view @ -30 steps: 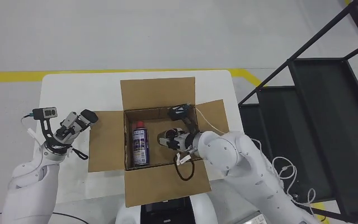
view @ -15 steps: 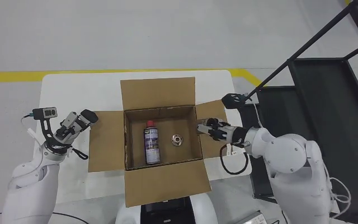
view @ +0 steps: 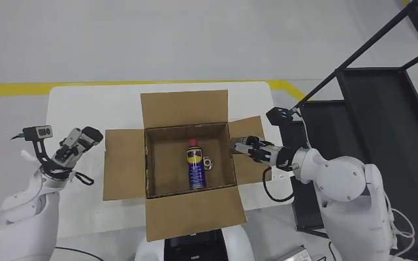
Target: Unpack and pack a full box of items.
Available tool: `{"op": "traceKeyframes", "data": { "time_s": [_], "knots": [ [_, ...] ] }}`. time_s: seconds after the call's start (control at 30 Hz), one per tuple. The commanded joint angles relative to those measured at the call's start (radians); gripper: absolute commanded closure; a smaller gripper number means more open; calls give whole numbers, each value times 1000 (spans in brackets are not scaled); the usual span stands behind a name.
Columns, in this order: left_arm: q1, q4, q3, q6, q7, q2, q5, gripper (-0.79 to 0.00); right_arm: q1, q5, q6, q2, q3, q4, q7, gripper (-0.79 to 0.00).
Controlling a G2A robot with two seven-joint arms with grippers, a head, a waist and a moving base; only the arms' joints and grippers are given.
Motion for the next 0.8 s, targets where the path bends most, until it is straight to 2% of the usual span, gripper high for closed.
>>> {"op": "traceKeyframes", "data": {
  "time_s": [0.0,0.13,0.23,0.4,0.6,0.63,0.67,0.7,0.77],
  "knots": [
    [13,13,-29,19,0,7,56,-785,0,0,0,0,0,0,0,0],
    [15,48,-34,74,-82,19,125,-785,0,0,0,0,0,0,0,0],
    [2,86,-17,109,-188,27,123,-785,0,0,0,0,0,0,0,0],
    [-51,156,13,80,-292,35,131,-785,0,0,0,0,0,0,0,0],
    [-89,131,85,98,-344,42,98,-785,0,0,0,0,0,0,0,0],
    [-95,132,92,94,-341,44,105,-536,0,0,0,0,0,0,0,0],
    [-102,133,100,90,-336,46,122,-65,0,0,0,0,0,0,0,0],
    [-107,136,109,88,-335,48,138,0,0,0,0,0,0,0,0,0],
    [-120,140,128,90,-336,52,147,0,0,0,0,0,0,0,0,0]
  ]
}}
